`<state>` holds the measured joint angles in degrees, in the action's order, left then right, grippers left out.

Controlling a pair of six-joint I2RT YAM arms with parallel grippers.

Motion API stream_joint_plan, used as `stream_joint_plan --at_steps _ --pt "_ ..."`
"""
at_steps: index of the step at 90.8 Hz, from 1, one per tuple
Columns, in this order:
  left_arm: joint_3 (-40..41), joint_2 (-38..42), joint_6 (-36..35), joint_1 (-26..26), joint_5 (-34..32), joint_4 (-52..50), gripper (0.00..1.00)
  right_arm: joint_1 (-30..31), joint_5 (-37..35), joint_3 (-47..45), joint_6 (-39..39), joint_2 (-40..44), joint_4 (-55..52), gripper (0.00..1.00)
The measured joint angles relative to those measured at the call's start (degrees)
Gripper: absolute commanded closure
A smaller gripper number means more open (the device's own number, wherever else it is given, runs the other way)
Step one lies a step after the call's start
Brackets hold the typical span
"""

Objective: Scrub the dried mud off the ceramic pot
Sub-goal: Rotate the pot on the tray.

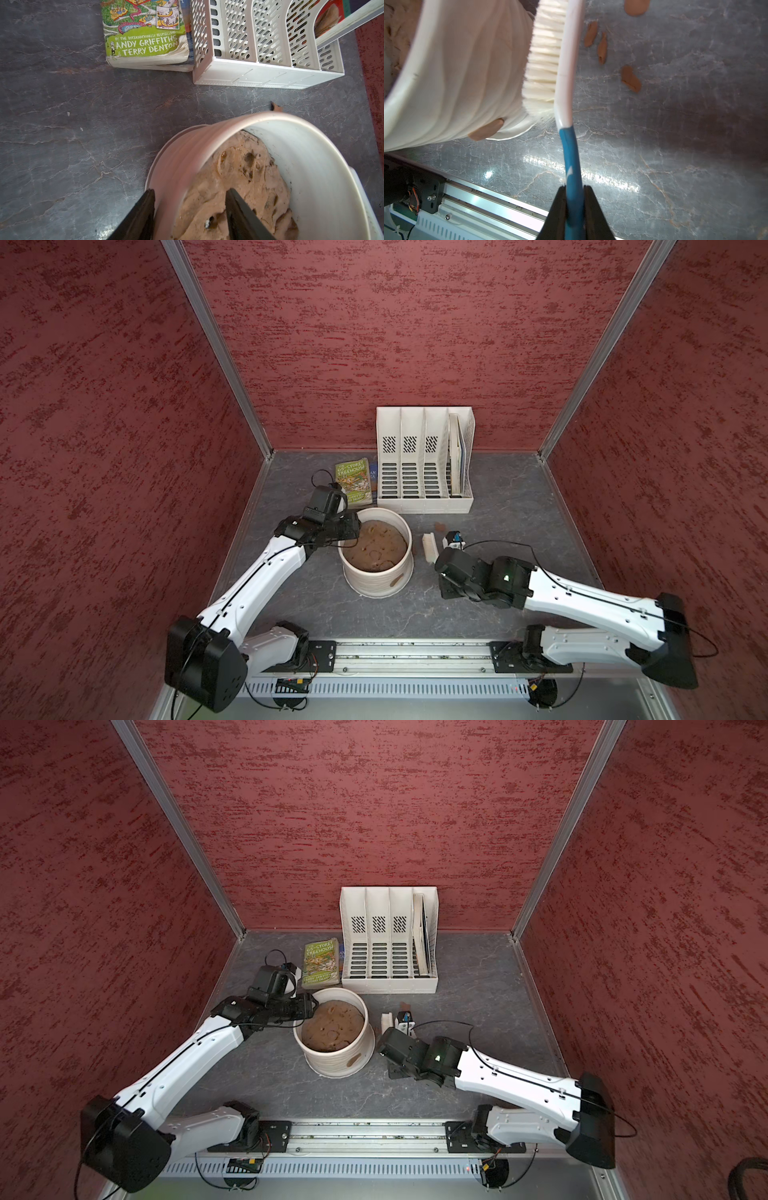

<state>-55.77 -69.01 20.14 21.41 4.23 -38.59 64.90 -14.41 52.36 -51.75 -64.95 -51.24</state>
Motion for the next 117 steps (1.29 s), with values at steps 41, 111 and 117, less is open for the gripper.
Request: stream_joint_plan --at_steps 41,111,117 --pt "-0.33 -1.22 0.83 -0.2 -0.76 2.6 0.54 0.76 -0.22 -1.88 -3.82 3.08 -0.44 1.0" --pt "1.4 6.12 -0.17 0.28 -6.78 -8.13 1.0 2.99 -0.44 -2.51 -5.57 3.96 -1.4 1.0" --pt "2.08 7.56 0.48 0.28 -7.15 -9.22 1.0 3.61 -0.55 -2.51 -5.79 3.52 -1.55 1.0"
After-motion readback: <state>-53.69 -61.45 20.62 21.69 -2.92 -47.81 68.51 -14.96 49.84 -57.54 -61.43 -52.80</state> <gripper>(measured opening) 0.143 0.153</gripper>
